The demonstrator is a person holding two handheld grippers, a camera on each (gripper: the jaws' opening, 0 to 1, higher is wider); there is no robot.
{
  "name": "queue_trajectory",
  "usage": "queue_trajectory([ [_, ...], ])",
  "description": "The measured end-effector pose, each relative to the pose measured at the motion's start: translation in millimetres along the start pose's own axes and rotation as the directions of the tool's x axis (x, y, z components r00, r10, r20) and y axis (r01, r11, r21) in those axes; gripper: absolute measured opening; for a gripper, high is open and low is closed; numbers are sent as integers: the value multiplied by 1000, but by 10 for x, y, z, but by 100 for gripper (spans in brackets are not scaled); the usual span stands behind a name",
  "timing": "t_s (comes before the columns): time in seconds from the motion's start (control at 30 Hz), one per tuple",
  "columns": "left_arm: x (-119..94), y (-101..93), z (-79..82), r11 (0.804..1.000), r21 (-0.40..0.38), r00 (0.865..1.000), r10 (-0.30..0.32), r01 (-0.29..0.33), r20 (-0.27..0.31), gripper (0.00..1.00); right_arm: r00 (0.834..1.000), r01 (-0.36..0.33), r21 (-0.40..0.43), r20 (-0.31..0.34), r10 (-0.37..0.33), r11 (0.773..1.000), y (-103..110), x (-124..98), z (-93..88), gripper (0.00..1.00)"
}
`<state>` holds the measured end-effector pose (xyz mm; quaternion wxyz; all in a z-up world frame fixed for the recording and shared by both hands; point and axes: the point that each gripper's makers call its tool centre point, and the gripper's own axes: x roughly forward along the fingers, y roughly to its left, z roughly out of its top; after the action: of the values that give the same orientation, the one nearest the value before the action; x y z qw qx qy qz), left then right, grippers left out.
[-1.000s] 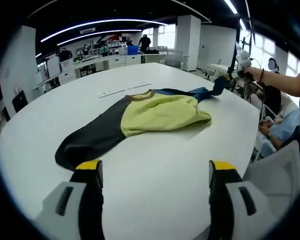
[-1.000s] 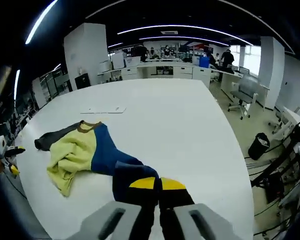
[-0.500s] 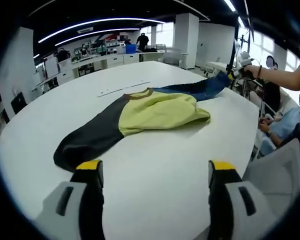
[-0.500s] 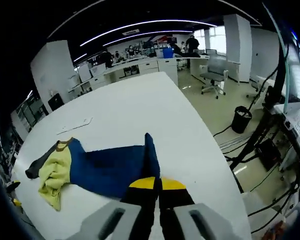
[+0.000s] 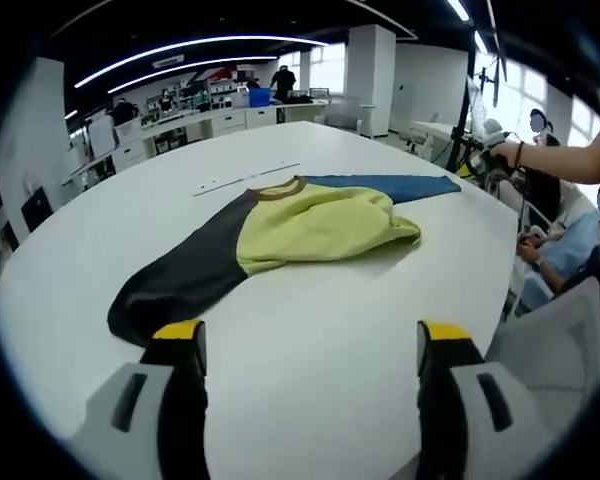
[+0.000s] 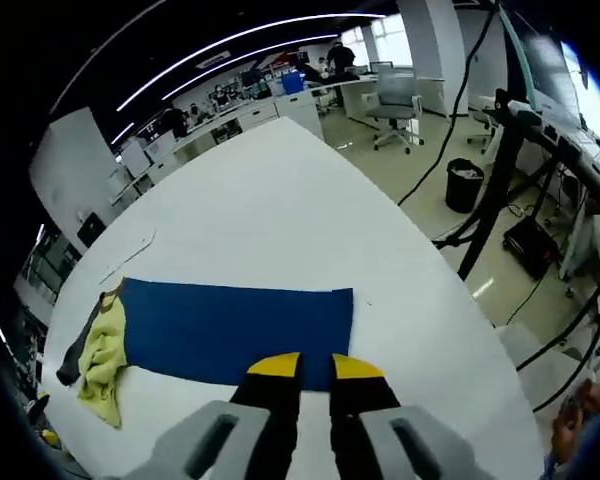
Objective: Fold the garment on the visible template until the final outline fits inside the template.
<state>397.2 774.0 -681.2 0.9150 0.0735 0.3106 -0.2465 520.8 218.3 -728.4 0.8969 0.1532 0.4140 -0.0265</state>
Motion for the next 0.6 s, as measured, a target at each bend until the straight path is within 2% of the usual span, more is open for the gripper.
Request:
queue_trajectory([
  [0.07,0,3,3,1000,-6,1000,3,-3,5,86,1000,12,-46,2,-12,999,-1,-15,14,16],
  [0.23,-4,-8,20,1000,-15,1000,3,-2,20,87,1000,-17,-112,11,19,994,121,-11,53,38],
  [0.37,-18,-29,56,1000,-24,999,0,1,44,89,999,-39,-211,10,42,977,242,11,87,56],
  [0.6,-34,-35,56,1000,-25,999,3,-1,46,93,987,-158,-286,-9,162,945,667,55,103,81],
])
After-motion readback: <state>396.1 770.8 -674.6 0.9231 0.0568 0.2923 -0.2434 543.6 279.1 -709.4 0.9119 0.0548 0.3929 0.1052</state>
